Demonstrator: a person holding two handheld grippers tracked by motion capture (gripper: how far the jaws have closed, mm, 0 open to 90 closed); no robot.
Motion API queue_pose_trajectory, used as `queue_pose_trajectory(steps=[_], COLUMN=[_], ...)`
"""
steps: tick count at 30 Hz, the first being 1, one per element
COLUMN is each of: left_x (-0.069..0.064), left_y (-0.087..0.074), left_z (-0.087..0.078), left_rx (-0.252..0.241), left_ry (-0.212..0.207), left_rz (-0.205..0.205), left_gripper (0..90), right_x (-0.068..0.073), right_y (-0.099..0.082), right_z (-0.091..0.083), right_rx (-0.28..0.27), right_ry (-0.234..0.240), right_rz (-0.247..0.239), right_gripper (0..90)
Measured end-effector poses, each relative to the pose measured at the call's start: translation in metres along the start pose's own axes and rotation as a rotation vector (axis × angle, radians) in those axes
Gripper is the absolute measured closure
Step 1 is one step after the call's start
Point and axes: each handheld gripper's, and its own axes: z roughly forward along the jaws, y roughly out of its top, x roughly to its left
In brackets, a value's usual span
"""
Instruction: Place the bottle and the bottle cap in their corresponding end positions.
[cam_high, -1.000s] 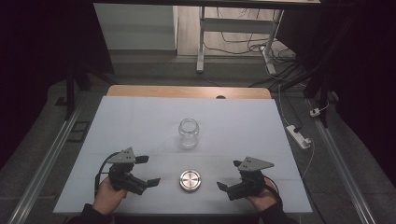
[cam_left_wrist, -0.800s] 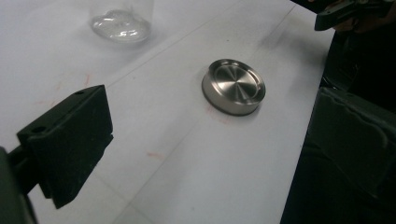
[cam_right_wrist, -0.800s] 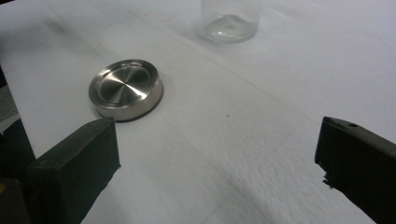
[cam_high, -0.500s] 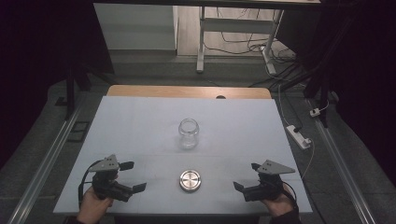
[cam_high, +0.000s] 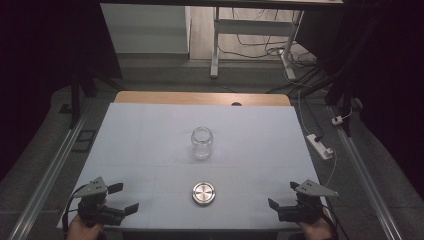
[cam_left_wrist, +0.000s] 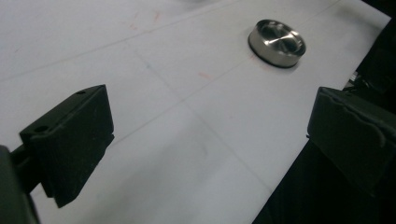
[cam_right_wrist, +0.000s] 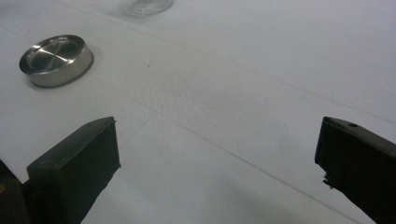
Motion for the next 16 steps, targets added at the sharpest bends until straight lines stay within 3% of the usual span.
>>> queue_pose_trajectory(steps=[8,10,16], left_x=[0.001,0.0,0.0], left_y=[-0.016,-0.017,-0.016], left_z=[-0.01,-0.012,-0.009], left_rx=[0.034,0.022,0.051], left_ry=[0.125,0.136,0.152], left_rz=[-0.02,-0.022,-0.026], left_gripper=[0.0,0.0,0.0], right_x=[-0.003,-0.003,-0.001], right_y=[-0.01,-0.012,-0.013], right_z=[-0.009,-0.011,-0.012], right_rx=[0.035,0.048,0.058], right_ry=[-0.035,-0.043,-0.052], right_rz=[0.016,0.019,0.012], right_gripper=[0.0,0.0,0.0])
